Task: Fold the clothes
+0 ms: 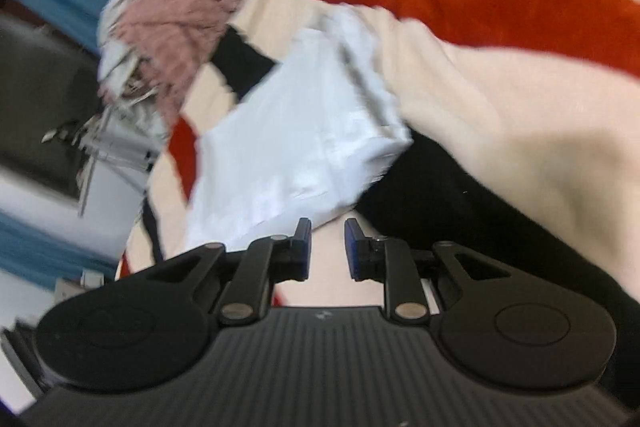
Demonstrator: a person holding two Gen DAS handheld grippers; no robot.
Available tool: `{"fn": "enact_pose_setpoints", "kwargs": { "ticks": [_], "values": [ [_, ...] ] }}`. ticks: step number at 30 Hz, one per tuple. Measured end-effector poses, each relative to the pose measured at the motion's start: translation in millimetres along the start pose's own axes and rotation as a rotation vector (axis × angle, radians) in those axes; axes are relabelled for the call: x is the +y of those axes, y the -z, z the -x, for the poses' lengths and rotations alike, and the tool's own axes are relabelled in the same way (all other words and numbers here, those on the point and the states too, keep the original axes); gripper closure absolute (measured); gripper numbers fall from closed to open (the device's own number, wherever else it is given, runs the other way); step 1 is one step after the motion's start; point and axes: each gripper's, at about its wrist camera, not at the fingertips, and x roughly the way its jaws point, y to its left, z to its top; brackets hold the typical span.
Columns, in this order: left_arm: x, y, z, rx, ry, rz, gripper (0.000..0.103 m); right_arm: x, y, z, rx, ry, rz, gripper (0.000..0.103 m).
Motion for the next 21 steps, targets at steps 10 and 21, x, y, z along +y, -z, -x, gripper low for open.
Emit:
{"fn": "enact_pose_setpoints", "kwargs": {
  "ticks": [10,21],
  "values": [
    [-68,9,172,-0.207,-0.025,-0.145,0.0,81,33,144,-0.18,-0.068,0.307,0.009],
    [-103,60,317,-0.374,-0.054,-0.201,0.0,105,94,238,-0.343,-0.059,0.564,0.011]
  ]
}}
